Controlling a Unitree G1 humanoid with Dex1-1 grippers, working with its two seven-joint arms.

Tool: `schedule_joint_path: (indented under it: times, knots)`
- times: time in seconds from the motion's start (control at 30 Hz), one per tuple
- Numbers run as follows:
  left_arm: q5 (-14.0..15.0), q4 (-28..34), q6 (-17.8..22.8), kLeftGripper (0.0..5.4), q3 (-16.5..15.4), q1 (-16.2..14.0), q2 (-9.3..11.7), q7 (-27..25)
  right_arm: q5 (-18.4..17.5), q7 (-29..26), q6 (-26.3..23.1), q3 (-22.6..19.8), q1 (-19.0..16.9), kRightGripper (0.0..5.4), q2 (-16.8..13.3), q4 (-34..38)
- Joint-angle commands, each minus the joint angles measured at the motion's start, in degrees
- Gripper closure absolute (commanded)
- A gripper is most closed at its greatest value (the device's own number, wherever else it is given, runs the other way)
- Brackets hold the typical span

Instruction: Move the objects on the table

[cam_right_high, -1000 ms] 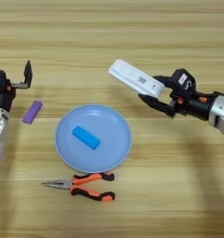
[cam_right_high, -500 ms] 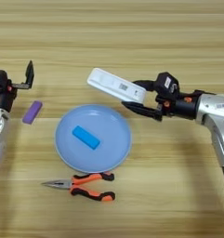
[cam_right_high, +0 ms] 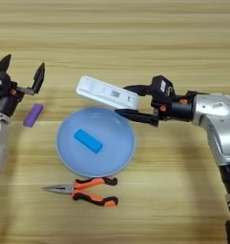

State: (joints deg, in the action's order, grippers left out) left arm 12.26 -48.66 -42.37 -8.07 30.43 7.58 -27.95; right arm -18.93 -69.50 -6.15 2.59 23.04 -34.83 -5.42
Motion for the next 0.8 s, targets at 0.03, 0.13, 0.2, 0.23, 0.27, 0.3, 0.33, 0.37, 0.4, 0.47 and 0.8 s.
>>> schedule_joint_path:
  times: [0.03,0.13,0.2,0.23,0.27,0.3,0.33,0.37,0.4,0.47,0.8]
  knots:
    - [3.55,5.58,3.89,0.0,2.03,-2.35,1.05,-9.02,0.02,-1.48,0.13,0.5,1.55,2.48,-1.18,0.2]
    - [6.88,11.26,8.42,0.0,3.23,-4.53,2.84,-16.66,0.04,-2.03,0.05,0.5,1.66,2.48,-1.58,0.39]
    - [8.26,14.34,11.05,0.0,3.78,-5.79,4.36,-20.62,0.03,-2.28,0.09,0.55,1.67,2.48,-1.76,0.52]
    - [8.58,15.41,11.89,0.0,3.92,-6.24,4.97,-21.98,0.05,-2.38,0.13,0.57,1.68,2.48,-1.81,0.56]
    - [8.79,16.29,12.62,0.0,4.0,-6.59,5.4,-22.91,0.09,-2.47,0.15,0.58,1.68,2.48,-1.83,0.58]
    - [9.06,17.21,13.44,0.0,4.08,-6.92,5.75,-23.68,0.11,-2.53,0.13,0.58,1.68,2.48,-1.84,0.65]
    - [9.34,18.08,14.18,0.0,4.19,-7.24,6.11,-24.46,0.1,-2.59,0.07,0.58,1.66,2.48,-1.87,0.8]
    - [9.61,18.92,14.85,0.0,4.34,-7.57,6.47,-25.26,0.09,-2.62,0.01,0.58,1.64,2.48,-1.92,0.93]
    - [9.94,20.07,15.62,0.0,4.61,-8.06,6.88,-26.31,0.07,-2.66,-0.01,0.57,1.61,2.48,-1.98,1.03]
    - [10.73,22.65,17.35,0.0,5.12,-9.16,7.72,-28.62,0.03,-2.78,0.02,0.52,1.54,2.48,-2.15,1.14]
    - [13.16,31.5,23.92,0.0,8.25,-13.16,11.58,-38.79,-0.13,-3.24,-0.1,0.66,1.33,2.48,-2.57,2.15]
